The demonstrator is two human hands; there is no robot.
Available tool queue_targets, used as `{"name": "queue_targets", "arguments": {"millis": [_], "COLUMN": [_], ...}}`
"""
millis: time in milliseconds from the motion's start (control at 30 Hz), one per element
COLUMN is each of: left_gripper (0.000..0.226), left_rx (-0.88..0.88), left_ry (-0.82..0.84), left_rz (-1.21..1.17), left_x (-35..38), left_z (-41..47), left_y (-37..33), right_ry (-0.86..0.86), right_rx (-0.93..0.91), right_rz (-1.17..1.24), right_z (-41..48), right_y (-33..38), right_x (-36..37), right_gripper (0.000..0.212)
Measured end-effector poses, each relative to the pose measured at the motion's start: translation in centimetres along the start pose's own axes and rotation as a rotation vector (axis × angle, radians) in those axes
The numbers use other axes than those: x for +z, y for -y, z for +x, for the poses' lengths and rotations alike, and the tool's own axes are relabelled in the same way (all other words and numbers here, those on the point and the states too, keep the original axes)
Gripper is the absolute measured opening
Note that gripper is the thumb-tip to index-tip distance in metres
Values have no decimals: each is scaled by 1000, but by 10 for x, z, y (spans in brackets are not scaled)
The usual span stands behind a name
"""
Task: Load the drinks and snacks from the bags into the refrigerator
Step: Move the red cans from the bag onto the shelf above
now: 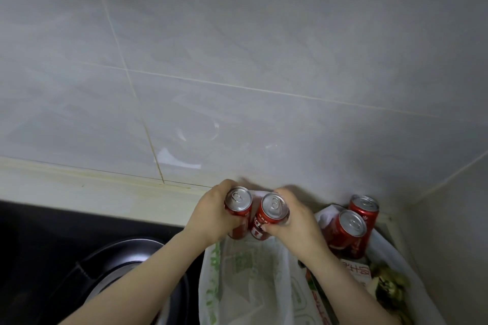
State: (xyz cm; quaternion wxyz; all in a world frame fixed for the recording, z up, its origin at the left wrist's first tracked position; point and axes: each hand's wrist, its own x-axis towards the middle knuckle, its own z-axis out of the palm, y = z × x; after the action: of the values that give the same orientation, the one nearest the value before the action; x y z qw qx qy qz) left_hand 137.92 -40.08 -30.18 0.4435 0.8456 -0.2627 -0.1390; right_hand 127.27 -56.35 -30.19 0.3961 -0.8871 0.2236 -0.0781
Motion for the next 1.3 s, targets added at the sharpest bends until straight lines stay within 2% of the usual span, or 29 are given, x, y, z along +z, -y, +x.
{"name": "queue_targets", "arguments": {"millis": [100,433,633,867,967,1067,1233,1300], "left_gripper": [49,55,58,55,54,56,46,46], "left_rx": [-2,159,257,339,363,389,411,431], "left_ry": [-29,-115,-191,-217,-245,-279,-368,-389], "left_rz": [-69,-236,-318,-442,-491,-496,-497,-481], "left_x": [-16,-92,-141,-166,-171,-176,-187,-195], "left_z": [-16,-81,-133,-195,-215,-234,-265,-278], "left_y": [-12,-96,-157,-213,-225,-232,-243,-247], "right_ry": [-15,-98,-90,-50,-47,-49,-55,-58], "right_rx": [-30,-103,-274,-479,-509,-548,-587,-606], "right_rz": [49,358,424,710,804,823,814,816], "right_z": [-19,-73,-129,-177,-187,-197,-219,-229], "right_y": [17,103,166,206,214,223,239,249], "right_x": [-14,-77,-125,-153,-155,-156,-159,-160], "right_gripper": [56,57,51,53,43,33,39,33]}}
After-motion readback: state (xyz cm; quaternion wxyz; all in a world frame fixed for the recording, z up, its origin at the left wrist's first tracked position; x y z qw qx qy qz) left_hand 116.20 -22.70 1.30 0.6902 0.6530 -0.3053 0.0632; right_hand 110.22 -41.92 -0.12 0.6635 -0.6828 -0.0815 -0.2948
